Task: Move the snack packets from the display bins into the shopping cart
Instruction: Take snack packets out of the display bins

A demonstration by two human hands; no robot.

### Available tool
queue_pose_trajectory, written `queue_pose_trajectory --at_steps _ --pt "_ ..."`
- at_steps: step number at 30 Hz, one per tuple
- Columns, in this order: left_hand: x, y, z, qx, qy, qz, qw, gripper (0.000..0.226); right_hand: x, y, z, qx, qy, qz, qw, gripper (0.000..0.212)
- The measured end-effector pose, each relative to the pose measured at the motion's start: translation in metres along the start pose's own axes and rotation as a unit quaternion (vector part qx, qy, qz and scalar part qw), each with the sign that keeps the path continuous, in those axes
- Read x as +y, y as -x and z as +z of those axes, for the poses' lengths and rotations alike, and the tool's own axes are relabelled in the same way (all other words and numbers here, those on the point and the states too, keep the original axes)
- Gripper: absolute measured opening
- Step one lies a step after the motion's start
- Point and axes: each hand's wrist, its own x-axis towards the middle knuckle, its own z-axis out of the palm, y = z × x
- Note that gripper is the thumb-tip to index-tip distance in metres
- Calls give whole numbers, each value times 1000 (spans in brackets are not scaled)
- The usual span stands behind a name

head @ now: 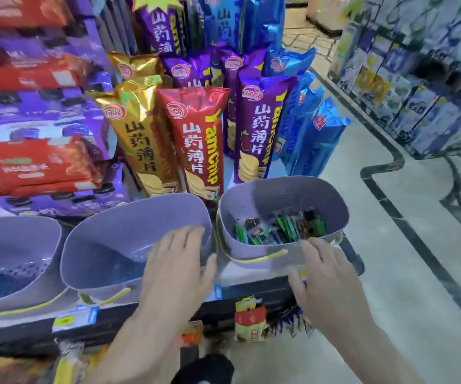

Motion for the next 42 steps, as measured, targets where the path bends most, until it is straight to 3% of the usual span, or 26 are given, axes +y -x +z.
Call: queue_pose_trajectory --at_steps 5,8,15,19,22,25,29,31,36,42 --pt "17 -79 26 16 25 31 999 57 28 -50 -1 -42 87 2 995 49" --pt "20 -115 46 11 40 52 998 59 40 -85 5 -35 7 49 998 53" --pt "13 -152 93 -57 37 37 997 73 77 -189 45 -260 -64 -28 963 48" --pt "13 -154 98 -73 43 21 996 68 92 -220 74 -317 -58 -90 942 53" --pt "10 -155 99 -80 53 17 995 65 102 -231 93 -365 -35 -131 921 68" --pt "11 -154 98 -85 64 13 994 68 106 -236 107 -379 30 -135 915 71" --pt "11 -153 100 -85 55 6 995 66 111 -243 105 -375 46 -202 904 29" --pt "10 -153 101 -88 50 4 995 65 115 -245 99 -366 44 -229 901 20" --pt "12 -151 101 -76 48 1 996 65 119 -238 95 -331 18 -255 908 21" --pt "12 -149 101 -56 46 15 997 64 120 -235 94 -388 -35 -186 902 21"
